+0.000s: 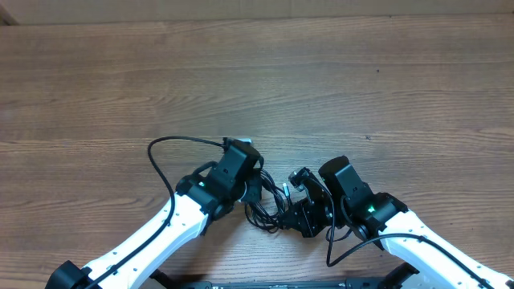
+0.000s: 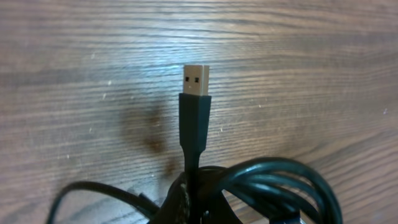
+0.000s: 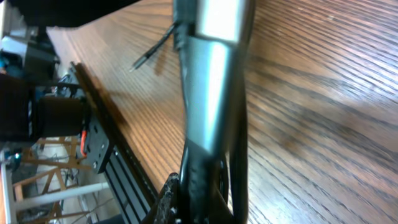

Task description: Untangle cables

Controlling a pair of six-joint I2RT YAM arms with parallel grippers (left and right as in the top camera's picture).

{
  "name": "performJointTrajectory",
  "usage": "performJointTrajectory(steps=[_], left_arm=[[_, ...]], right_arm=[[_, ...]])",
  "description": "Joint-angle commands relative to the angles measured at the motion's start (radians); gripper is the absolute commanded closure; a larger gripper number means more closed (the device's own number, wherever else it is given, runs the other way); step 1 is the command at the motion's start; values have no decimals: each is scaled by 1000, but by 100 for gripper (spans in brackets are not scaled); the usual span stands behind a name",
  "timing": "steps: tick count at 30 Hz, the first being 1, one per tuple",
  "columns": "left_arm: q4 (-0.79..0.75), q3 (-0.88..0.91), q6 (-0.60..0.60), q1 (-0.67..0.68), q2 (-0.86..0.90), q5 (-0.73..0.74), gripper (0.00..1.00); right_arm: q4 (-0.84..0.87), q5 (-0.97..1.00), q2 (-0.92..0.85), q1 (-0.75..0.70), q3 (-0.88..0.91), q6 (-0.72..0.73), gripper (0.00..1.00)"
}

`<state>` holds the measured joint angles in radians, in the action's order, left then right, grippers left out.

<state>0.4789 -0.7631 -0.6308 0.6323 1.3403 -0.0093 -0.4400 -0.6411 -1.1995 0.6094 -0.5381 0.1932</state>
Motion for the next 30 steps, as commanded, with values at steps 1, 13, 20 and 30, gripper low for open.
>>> performJointTrajectory(steps=[1,13,20,30], left_arm=[[-26,-7,-133,-66,0,-113,96],[56,9,-197,-55,0,-74,96],[51,9,-261,-43,1,58,96],[179,9,-505,-37,1,-95,95]], right_arm=[[-14,-119,4,11,20,-2,96],[249,9,4,-126,20,556,96],[-47,433,4,-126,21,727,96],[-137,517,3,-126,22,723,82]])
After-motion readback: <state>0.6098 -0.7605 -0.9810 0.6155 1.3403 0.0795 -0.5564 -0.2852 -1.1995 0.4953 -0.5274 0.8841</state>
